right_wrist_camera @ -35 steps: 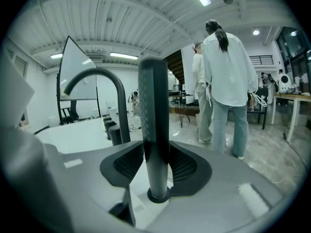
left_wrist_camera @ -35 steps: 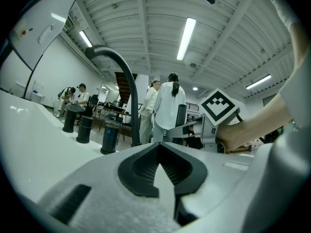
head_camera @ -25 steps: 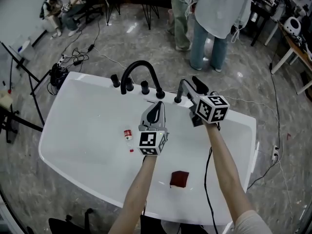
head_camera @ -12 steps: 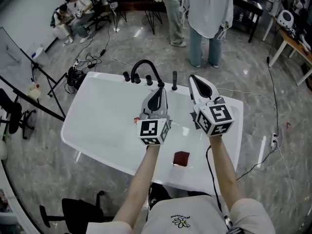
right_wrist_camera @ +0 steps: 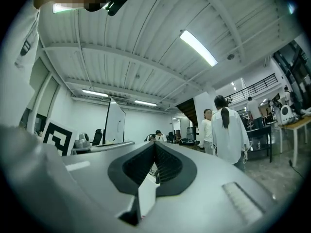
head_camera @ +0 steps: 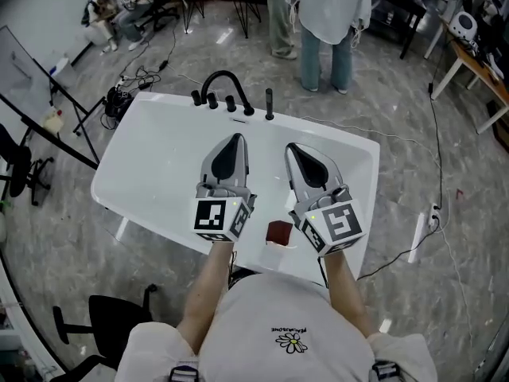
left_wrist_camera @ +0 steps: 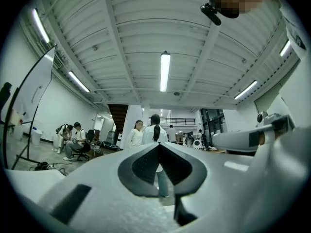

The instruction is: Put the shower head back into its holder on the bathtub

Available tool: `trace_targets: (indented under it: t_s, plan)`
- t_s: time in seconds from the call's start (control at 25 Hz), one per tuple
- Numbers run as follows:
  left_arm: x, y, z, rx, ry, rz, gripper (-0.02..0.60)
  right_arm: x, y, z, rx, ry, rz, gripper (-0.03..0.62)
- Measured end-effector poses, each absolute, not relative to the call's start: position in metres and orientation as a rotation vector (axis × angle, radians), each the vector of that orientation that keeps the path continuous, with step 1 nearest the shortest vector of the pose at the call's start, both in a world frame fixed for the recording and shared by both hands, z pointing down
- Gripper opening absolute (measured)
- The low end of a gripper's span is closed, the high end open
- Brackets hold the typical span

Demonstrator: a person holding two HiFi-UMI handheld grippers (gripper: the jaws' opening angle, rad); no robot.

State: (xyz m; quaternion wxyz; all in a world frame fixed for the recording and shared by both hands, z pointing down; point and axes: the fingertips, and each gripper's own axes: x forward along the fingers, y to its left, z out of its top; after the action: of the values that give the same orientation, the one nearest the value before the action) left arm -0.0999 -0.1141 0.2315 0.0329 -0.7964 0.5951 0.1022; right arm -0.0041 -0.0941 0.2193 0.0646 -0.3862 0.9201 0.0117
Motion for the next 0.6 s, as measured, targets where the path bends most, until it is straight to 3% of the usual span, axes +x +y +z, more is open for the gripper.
trace_targets:
  t_s: [0.6]
  plan:
    - [-0.079, -0.09, 0.219, -2.382, 1.78, 0.249, -0.003, 0.0, -0.084, 0.227, -1.17, 2.76, 0.044, 0.008]
